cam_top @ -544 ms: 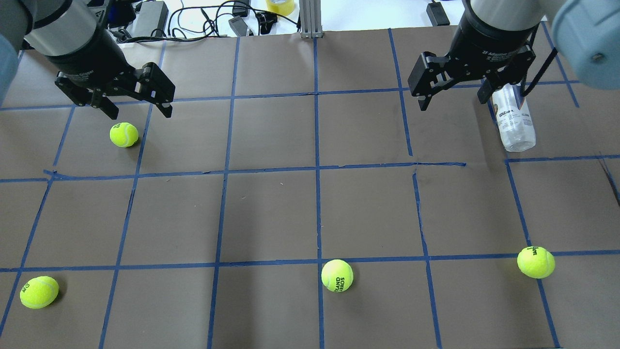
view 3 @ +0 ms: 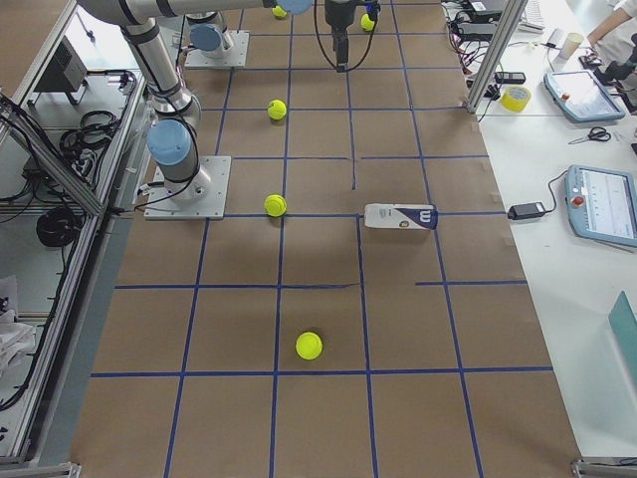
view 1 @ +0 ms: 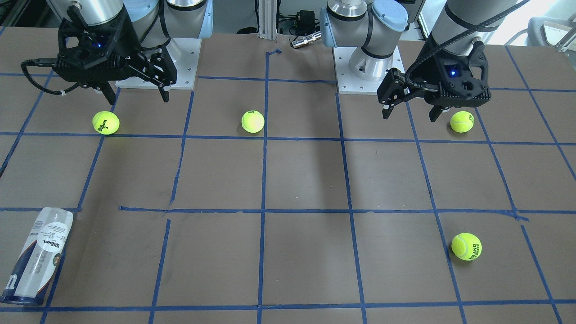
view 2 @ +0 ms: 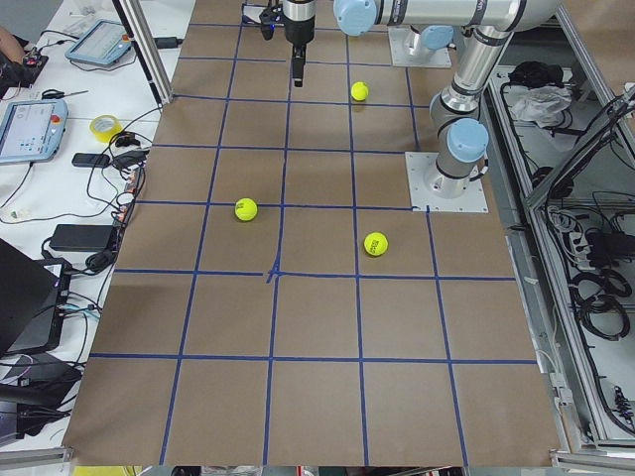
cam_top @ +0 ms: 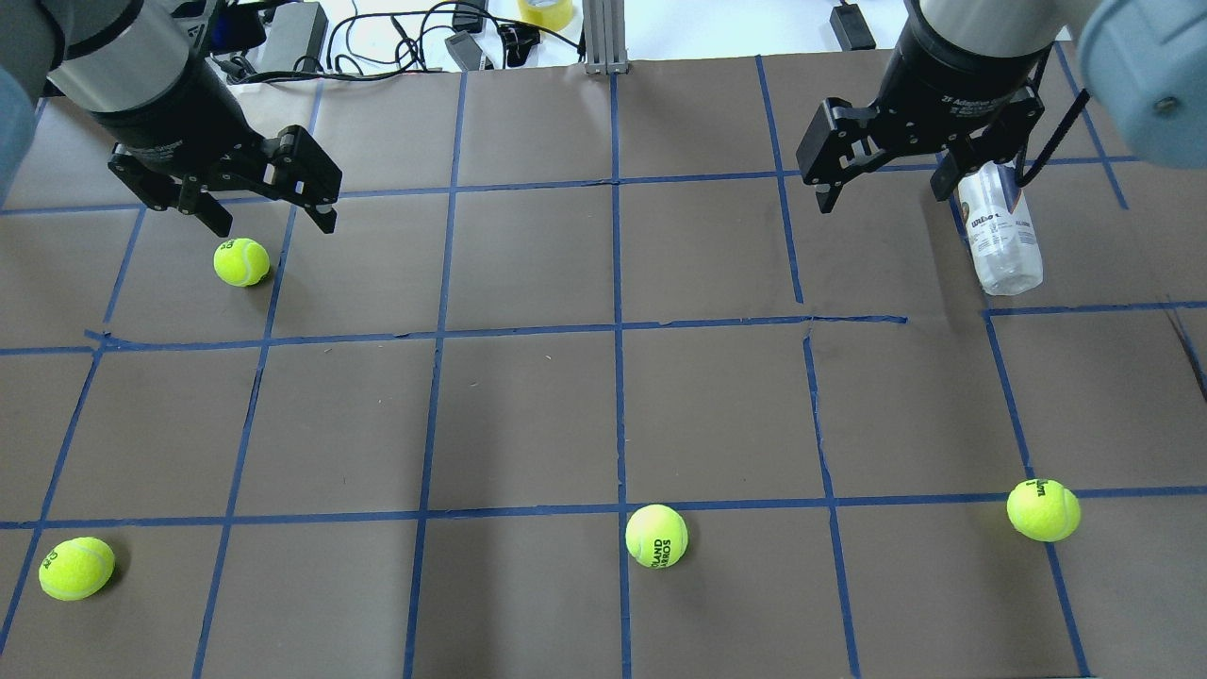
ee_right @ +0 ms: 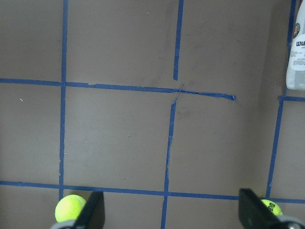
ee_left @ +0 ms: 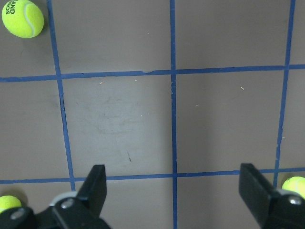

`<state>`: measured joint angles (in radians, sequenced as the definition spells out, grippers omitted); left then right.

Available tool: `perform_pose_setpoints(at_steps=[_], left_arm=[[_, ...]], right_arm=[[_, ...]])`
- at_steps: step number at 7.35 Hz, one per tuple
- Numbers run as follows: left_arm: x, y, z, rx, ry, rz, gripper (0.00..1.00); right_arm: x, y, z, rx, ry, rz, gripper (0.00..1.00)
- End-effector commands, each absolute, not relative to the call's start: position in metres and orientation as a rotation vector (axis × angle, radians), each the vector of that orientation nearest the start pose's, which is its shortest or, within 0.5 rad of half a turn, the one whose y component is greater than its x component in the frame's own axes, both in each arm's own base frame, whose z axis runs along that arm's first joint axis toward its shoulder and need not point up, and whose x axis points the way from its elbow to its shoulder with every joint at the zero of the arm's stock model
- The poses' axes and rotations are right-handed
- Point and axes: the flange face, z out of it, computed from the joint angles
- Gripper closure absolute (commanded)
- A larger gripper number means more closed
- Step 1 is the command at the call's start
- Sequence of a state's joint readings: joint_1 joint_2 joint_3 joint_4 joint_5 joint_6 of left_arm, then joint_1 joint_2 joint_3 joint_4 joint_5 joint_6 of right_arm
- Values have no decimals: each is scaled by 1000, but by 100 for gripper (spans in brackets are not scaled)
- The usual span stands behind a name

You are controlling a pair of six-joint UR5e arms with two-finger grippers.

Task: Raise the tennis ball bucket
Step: 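Move the right gripper above the upright Wilson tennis ball can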

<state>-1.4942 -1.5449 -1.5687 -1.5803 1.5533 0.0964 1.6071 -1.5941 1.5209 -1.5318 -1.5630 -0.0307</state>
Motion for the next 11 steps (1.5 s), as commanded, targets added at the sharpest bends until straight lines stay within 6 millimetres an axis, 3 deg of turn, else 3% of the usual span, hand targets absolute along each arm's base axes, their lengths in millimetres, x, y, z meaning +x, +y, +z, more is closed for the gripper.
perform_pose_setpoints(at_steps=[1, 2, 4, 5, 6, 8, 9, 10, 11], left_arm=[[-98, -491, 500, 32, 3157, -29, 0], [-98, -491, 500, 32, 3157, -29, 0], [-98, -491, 500, 32, 3157, -29, 0], [-98, -491, 500, 32, 3157, -29, 0], [-98, -491, 500, 32, 3157, -29, 0], [-98, -491, 500, 32, 3157, -29, 0], [-98, -491, 500, 32, 3157, -29, 0], [-98, -491, 501, 39, 3155, -31, 0], [-97, -491, 501, 41, 3153, -31, 0]], right_arm=[[121, -503, 513, -8, 3136, -39, 0], [89, -511, 521, 76, 3132, -51, 0], [57, -536, 531, 150, 3130, -93, 0], [39, -575, 503, 176, 3138, -22, 0], [0, -609, 471, 194, 3130, 54, 0], [-44, -673, 399, 178, 3133, 98, 0], [-82, -689, 364, 152, 3150, 146, 0], [-107, -707, 319, 125, 3141, 167, 0], [-120, -714, 295, 144, 3143, 166, 0]])
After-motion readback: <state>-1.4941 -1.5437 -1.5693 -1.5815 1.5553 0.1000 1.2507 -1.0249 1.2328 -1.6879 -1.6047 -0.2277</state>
